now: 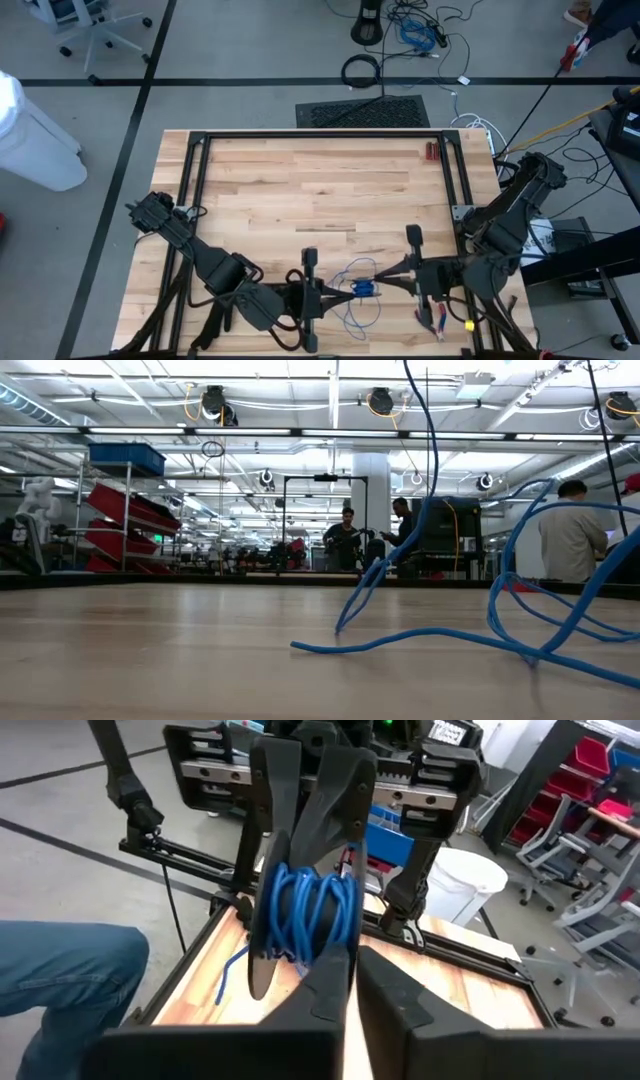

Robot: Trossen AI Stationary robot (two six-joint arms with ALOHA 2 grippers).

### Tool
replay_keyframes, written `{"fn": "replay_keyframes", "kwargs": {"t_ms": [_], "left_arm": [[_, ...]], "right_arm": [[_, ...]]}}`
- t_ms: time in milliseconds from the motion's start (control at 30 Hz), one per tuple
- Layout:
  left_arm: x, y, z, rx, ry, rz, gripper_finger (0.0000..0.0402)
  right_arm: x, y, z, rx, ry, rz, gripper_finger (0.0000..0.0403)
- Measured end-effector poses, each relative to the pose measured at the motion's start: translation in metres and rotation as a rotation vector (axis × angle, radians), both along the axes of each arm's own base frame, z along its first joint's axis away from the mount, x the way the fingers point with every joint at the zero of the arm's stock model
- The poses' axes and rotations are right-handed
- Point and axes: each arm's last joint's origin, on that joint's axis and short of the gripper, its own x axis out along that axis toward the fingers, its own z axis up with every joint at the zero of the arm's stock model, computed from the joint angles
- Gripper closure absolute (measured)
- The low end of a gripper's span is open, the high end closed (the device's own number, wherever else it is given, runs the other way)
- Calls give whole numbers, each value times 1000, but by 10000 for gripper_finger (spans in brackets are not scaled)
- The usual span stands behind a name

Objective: Coil cords
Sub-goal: Coil the blue wire onto the black spool

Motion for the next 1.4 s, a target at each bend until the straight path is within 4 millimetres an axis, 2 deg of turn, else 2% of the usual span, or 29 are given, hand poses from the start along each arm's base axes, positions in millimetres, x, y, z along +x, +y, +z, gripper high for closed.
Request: {"fn": "replay_keyframes", "kwargs": {"t_ms": [200,433,667,1033,1200,1400], "left_arm": [[0,0,1,1,-10,28,393],[-1,0,2,-4,-26,48,358],[-9,-10,3,7,-43,85,323],[-25,-25,6,79,-74,219,317],[-26,-27,-4,69,-28,233,317],[-10,-26,-25,70,18,270,317]], "right_arm": [[3,-3,0,40,6,-9,401],[4,-3,0,46,11,12,402],[4,-3,0,50,7,12,403],[3,-5,4,56,-24,-12,403],[3,-4,9,59,-60,-10,403],[-2,-7,16,37,-106,-74,403]]}}
